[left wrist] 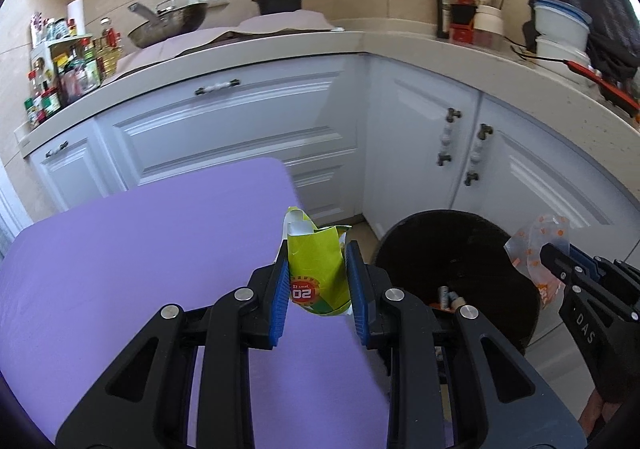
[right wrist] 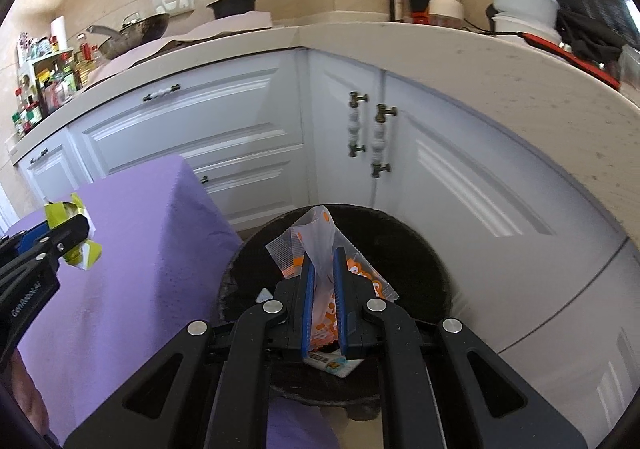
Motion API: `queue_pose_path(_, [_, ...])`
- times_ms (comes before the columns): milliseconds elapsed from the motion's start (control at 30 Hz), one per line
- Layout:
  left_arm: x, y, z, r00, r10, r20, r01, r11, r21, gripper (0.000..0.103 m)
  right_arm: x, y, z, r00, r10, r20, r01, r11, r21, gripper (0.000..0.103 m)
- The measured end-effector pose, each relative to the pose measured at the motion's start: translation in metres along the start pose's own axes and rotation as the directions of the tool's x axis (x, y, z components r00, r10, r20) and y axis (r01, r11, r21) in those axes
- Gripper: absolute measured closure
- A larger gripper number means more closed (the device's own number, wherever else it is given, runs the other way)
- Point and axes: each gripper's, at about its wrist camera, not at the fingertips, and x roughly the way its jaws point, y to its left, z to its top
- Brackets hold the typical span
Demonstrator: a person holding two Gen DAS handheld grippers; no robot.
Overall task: Collect trash
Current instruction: 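Carry the carton and clear bag over the black bin, then open both tools to drop the carton and bag into the bin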
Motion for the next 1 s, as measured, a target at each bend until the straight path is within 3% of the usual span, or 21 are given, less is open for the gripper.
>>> queue_pose_path(500, [0.02, -0.057, 0.011, 0.999, -0.045, 0.024, 0.044, 0.998, 0.047, 0.076, -0.005, -0.033, 0.001, 0.998, -0.046, 0.038, 0.045, 0.999, 0.026, 0.093])
queue_pose_path(867, [0.052, -0.082, 0.018, 0.999, -0.053, 0.009, 0.052, 0.996, 0.072, 0.076, 0.018, -0.043, 0.005, 0.998, -0.06, 0.028, 0.059, 0.998, 0.022, 0.093])
queue_pose_path(900, [0.055, -0.084, 0.019, 0.998, -0.055, 0.005, 0.055, 0.995, 0.078, 0.075, 0.02, -0.043, 0.005, 0.998, -0.059, 0.025, 0.058, 0.998, 0.021, 0.093])
queue_pose_path(1000, [0.063, -0.086, 0.018, 0.999, -0.052, -0.008, 0.052, 0.996, 0.079, 0.045, 0.029, -0.041, 0.005, 0.998, -0.06, 0.012, 0.06, 0.998, 0.02, 0.093])
